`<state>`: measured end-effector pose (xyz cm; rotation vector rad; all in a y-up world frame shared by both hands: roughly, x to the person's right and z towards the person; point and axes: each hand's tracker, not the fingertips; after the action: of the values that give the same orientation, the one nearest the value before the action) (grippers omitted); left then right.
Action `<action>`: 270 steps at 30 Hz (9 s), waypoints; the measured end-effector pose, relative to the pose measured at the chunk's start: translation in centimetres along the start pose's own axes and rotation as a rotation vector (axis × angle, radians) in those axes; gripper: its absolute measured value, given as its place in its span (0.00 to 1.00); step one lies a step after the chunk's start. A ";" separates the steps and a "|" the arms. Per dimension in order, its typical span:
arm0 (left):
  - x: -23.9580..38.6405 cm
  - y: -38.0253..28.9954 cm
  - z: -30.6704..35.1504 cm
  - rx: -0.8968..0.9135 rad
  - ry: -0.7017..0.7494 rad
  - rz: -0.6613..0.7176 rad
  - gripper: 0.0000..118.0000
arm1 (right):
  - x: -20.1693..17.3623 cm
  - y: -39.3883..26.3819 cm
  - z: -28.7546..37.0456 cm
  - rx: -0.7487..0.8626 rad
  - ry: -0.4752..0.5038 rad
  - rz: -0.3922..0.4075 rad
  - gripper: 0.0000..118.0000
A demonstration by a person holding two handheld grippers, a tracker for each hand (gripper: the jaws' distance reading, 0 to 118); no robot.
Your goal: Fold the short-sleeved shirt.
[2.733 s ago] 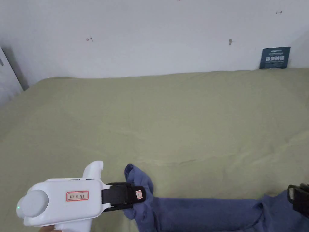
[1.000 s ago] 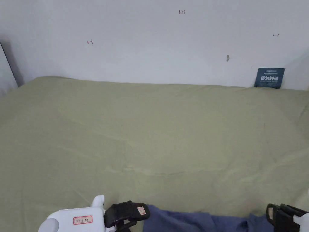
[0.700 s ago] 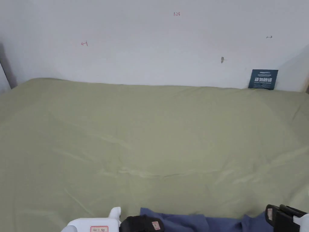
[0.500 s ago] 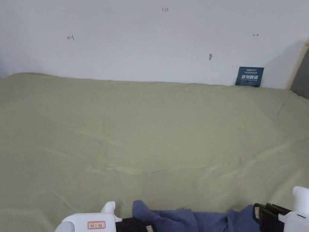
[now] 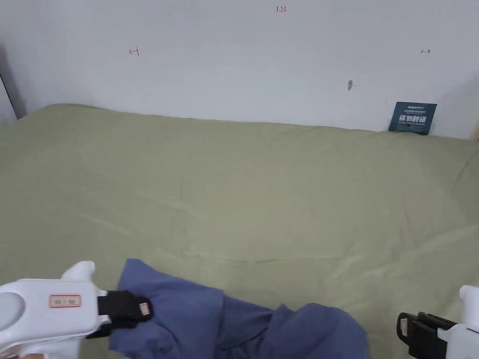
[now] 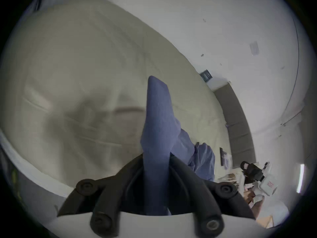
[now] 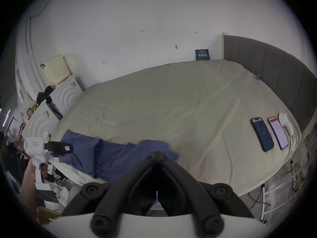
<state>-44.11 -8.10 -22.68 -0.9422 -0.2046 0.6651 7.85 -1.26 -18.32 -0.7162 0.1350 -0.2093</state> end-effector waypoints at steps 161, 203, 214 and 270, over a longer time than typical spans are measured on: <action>26.0 -5.5 8.3 0.718 0.252 -0.623 0.00 | -6.4 8.1 7.8 0.445 -0.161 0.271 0.00; 27.2 -7.8 6.4 0.749 0.254 -0.582 1.00 | -7.5 4.8 9.1 0.661 -0.097 0.200 0.79; 27.6 -6.6 6.4 0.755 0.274 -0.580 1.00 | -7.4 6.4 8.7 0.648 -0.249 0.225 0.79; 28.7 -2.7 8.0 0.774 0.253 -0.595 1.00 | -7.0 10.6 7.9 0.581 -0.178 0.131 0.79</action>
<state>-23.98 13.69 -19.27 -0.1820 0.0123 0.0388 4.07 13.25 -19.12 -0.1442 -0.0502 -0.0509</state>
